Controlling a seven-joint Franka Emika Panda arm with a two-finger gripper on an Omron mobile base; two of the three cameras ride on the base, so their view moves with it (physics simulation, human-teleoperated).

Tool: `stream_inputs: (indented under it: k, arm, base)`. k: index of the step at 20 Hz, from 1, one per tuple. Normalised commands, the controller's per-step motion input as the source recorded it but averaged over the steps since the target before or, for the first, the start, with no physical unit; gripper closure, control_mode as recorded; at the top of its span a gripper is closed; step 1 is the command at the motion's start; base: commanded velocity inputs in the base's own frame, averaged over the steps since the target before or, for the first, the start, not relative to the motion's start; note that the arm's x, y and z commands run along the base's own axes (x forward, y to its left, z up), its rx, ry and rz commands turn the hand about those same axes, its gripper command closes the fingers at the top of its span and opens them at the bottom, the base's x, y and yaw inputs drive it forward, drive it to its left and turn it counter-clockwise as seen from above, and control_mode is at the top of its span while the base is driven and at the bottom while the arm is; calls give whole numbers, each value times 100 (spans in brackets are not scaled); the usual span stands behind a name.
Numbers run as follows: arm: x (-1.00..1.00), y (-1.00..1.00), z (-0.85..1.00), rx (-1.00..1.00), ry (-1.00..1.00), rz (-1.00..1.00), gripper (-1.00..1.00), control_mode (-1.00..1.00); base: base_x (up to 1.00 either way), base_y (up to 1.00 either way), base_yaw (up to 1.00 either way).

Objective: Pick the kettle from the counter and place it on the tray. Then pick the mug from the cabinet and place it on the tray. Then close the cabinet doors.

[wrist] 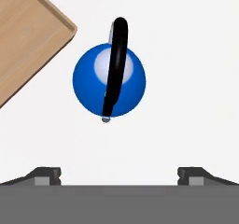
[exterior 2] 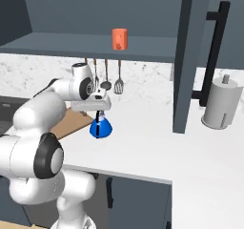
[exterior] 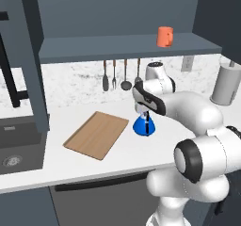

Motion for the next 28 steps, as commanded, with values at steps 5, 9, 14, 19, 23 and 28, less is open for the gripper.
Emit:
stream_inputs:
  k: [5,9,14,19,23,28]
  arm:
    - [32,0,-35,9,4,1,-100,-100]
    - [12,0,-35,9,0,0,-100,-100]
    - [13,0,-15,7,0,1,-100,-100]
    - [26,0,-11,6,0,3,-100,-100]
    - [31,0,-18,4,0,3,-100,-100]
    - [24,0,-20,0,0,4,-100,-100]
  base:
    - [0,0,0]
    - [0,0,0]
    - [0,0,0]
    - [0,0,0]
    - [0,0,0]
    - [0,0,0]
